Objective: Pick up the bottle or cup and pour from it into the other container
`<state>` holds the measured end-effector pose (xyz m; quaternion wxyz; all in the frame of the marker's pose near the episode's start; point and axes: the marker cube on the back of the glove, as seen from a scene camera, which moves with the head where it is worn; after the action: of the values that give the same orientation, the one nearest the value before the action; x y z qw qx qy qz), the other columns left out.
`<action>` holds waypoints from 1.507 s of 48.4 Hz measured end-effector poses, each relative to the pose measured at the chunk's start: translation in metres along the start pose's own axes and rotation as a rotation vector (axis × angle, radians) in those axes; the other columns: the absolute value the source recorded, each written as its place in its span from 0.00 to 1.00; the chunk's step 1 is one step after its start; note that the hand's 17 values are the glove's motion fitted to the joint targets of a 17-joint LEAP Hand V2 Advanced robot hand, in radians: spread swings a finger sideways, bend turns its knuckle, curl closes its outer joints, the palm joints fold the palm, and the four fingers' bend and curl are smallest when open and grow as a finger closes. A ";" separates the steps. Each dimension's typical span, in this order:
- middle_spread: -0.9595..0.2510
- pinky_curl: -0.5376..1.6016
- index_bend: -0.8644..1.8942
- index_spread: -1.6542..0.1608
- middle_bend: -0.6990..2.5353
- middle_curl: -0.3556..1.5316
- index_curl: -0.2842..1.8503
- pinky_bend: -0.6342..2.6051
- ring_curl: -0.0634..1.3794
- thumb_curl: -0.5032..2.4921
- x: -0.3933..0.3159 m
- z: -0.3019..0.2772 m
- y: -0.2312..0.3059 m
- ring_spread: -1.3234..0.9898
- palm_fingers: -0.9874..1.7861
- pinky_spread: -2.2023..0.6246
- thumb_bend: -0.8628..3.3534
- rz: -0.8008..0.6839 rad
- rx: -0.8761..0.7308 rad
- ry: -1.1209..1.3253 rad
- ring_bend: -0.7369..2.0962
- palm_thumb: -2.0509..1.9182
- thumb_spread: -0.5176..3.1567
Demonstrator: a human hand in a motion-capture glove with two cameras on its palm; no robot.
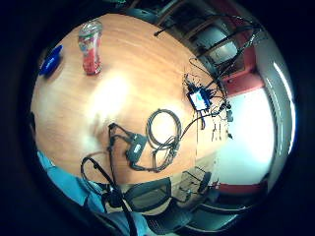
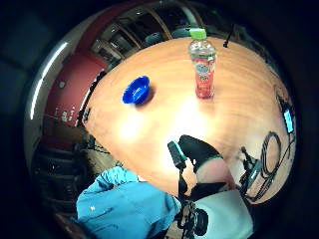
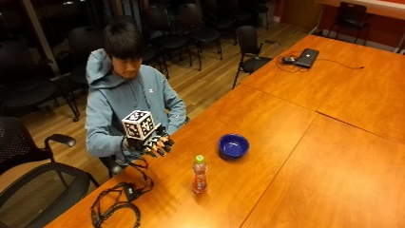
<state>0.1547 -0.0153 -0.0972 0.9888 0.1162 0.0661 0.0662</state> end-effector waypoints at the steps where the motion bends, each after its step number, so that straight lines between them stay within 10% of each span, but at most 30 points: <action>1: 0.81 0.37 0.36 0.72 0.28 0.36 0.25 0.35 0.23 0.28 0.004 0.000 -0.001 0.62 0.44 0.86 0.20 0.000 0.003 0.000 0.39 0.66 0.40; 73: 0.80 0.40 0.36 0.71 0.29 0.37 0.20 0.42 0.26 0.29 0.034 0.098 -0.117 0.61 0.36 0.86 0.20 -0.056 -0.038 -0.934 0.44 0.68 0.38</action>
<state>0.2160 -0.1445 -0.0348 0.9160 0.1138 -0.3843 -0.0186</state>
